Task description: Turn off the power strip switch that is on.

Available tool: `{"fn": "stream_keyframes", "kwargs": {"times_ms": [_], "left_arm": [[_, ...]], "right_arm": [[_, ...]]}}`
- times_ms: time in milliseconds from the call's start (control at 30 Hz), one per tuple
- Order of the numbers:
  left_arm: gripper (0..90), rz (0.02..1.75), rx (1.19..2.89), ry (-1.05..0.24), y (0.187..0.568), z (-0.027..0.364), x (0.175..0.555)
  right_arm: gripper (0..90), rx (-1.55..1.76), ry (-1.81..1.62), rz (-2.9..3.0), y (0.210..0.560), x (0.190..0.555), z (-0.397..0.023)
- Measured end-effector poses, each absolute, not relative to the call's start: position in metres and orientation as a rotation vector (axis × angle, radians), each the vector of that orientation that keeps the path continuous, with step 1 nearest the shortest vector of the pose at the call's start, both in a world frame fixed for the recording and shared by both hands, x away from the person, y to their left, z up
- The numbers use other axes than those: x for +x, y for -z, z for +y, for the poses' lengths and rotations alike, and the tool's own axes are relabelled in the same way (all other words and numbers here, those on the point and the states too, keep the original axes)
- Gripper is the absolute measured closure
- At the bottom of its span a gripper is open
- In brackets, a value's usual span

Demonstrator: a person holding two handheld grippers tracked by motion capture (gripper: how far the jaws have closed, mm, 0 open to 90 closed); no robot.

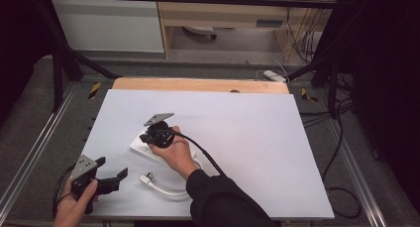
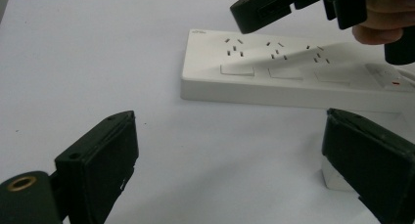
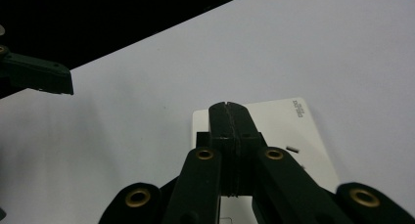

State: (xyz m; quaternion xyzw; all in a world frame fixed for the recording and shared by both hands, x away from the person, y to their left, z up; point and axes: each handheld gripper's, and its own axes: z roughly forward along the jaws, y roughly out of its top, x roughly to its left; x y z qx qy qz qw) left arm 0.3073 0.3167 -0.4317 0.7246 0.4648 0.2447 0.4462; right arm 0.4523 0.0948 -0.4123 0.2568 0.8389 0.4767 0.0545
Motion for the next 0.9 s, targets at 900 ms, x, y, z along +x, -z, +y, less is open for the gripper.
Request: {"fn": "stream_keyframes", "kwargs": {"times_ms": [900], "left_arm": [[6.6,1.149,1.809,-0.598,0.433,0.314,0.307]], "right_arm": [[89.0,0.792,-1.563,2.458,0.392,0.438,0.048]]}}
